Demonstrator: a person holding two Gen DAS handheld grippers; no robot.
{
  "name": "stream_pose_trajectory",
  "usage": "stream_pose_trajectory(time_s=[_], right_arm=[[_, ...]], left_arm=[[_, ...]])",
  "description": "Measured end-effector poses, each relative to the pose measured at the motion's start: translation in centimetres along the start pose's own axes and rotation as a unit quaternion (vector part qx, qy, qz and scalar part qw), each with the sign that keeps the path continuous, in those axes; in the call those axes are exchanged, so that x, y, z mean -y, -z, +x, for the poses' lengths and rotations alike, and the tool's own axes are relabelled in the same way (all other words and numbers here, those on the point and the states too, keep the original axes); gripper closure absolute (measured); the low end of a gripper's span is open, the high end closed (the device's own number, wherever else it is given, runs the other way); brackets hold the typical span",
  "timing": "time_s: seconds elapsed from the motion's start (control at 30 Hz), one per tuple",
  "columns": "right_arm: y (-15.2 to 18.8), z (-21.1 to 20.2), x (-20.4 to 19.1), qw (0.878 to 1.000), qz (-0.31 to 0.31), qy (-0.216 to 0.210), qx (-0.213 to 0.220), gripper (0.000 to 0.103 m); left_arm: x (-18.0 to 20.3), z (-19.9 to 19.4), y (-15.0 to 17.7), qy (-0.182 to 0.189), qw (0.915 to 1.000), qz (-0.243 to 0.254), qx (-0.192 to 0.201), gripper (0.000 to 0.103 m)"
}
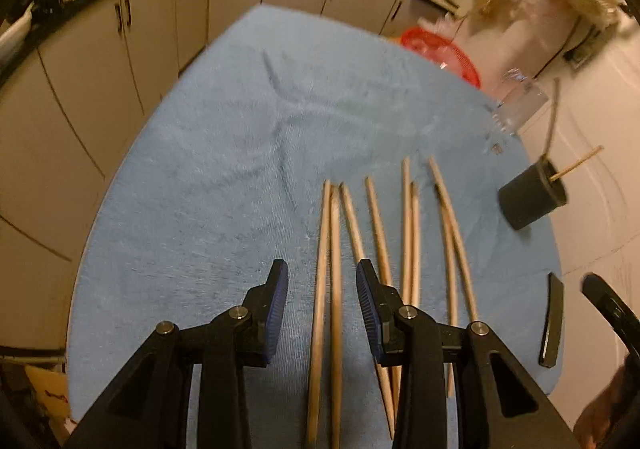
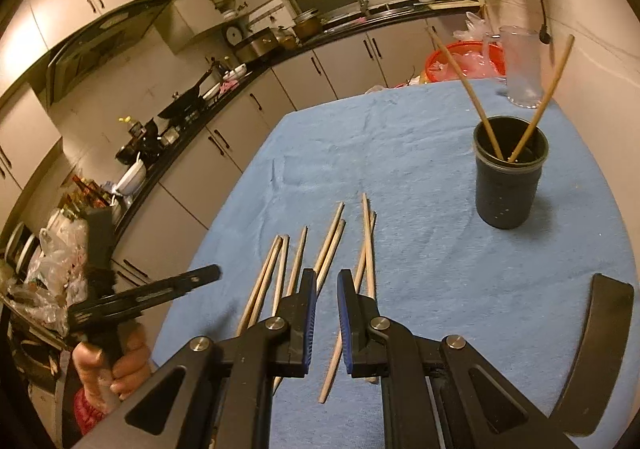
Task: Organize utensils
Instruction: 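Return to the chopsticks and close the left tool on one while the right tool grasps another, then lift the chopsticks upright with both tools and carry them over the black holder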
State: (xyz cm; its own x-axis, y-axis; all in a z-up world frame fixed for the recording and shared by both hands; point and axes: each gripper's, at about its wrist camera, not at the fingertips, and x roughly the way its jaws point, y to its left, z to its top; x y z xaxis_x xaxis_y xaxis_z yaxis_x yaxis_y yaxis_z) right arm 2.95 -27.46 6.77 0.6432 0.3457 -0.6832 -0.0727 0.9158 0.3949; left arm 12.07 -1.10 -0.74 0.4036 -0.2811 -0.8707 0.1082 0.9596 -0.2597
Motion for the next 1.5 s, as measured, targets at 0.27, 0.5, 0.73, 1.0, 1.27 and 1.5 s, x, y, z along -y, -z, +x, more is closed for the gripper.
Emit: stream_pose_trajectory(time_s=[0.27, 0.5, 0.73, 1.0, 1.27, 1.5], right_arm=[[-0.5, 0.6, 1.8, 1.0, 0.016, 0.008, -0.005, 0.091], [-1.5, 3.0, 2.8, 0.999, 0.018, 0.013, -0.029, 0.091], [-4.5, 8.4, 2.6, 0.997, 0.013, 0.026, -0.078, 0.091], [-8.7, 17.0, 1.8, 0.99, -0.006, 0.057, -0.132, 0.091], [-9.8, 22.5, 1.1, 0.977, -0.048, 0.116, -0.171, 0.091], [-9.4, 24.3, 1.5, 0.974, -0.056, 0.119, -0.183, 0.092]], left_arm=[[1.2, 4.6, -0.7, -0.048, 0.9976, 0.029, -0.04, 0.08], [2.3, 6.9, -2.8, -0.1, 0.9929, 0.058, -0.03, 0.081], [1.2, 7.6, -4.7, -0.096, 0.9946, 0.039, -0.011, 0.096], [-0.1, 7.4, -4.5, -0.065, 0.9965, 0.05, -0.015, 0.097], [-0.2, 8.5, -6.2, -0.062, 0.9956, 0.058, -0.038, 0.097], [0.4, 9.4, -7.2, -0.066, 0.9949, 0.071, -0.028, 0.097]])
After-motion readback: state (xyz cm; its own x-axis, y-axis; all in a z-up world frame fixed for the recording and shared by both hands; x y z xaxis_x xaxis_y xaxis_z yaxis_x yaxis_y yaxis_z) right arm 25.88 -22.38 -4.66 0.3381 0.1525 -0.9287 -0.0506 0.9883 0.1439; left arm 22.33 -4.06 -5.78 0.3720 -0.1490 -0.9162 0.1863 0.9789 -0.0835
